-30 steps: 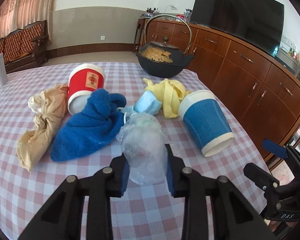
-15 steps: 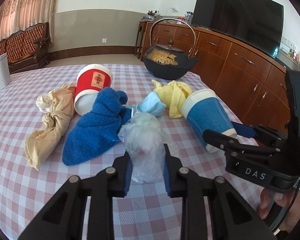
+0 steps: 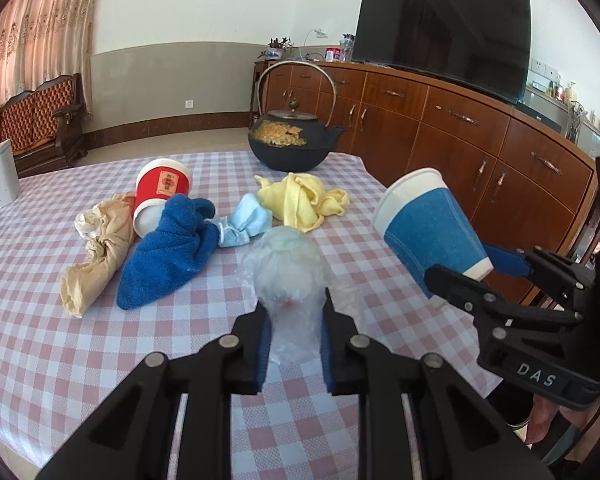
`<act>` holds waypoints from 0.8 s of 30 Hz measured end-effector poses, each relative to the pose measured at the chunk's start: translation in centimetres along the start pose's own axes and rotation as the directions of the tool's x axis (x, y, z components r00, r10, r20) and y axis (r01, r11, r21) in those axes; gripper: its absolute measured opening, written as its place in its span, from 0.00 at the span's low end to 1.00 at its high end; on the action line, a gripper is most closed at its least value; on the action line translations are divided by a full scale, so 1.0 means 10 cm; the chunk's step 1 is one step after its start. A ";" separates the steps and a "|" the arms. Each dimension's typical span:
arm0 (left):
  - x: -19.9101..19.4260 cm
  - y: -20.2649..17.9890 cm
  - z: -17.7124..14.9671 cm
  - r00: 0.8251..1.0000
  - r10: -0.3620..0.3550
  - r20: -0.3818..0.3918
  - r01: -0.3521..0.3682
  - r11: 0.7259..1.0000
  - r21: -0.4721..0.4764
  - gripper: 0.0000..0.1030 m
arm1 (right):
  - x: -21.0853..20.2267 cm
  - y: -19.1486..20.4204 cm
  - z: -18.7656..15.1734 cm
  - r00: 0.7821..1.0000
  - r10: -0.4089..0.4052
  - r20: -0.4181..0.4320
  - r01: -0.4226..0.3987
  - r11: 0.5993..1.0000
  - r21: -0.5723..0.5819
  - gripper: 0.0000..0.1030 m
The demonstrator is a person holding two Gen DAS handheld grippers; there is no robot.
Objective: Collect trash
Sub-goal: 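Grasp the clear plastic bag with the left tool while the right tool grasps the blue cup, then carry the clear bag and blue cup over the black bucket with both tools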
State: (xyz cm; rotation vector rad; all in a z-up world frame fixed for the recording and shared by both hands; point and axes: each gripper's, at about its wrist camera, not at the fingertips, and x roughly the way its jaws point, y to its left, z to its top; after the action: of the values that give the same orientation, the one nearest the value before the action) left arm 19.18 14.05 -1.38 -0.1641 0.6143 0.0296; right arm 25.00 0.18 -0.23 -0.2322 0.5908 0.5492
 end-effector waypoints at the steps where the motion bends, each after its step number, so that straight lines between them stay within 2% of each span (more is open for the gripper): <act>1: -0.03 -0.02 -0.01 1.000 -0.002 0.002 0.002 1.000 0.002 0.21 | -0.07 -0.01 -0.03 1.000 -0.004 0.014 0.004 1.000 -0.003 0.58; 6: -0.11 -0.11 -0.06 1.000 -0.004 0.005 0.003 1.000 0.009 0.21 | -0.38 -0.11 -0.17 0.998 -0.026 0.055 0.026 1.000 0.001 0.58; 24: -0.38 -0.58 -0.23 0.997 -0.076 0.019 0.074 0.996 0.054 0.21 | -1.00 -0.48 -0.61 0.990 -0.115 0.085 0.110 0.992 0.057 0.57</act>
State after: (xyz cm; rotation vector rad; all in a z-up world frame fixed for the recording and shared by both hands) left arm 15.17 8.05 -0.18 -0.1353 0.5872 -0.0575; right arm 17.84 -10.21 0.92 -0.1896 0.5029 0.4319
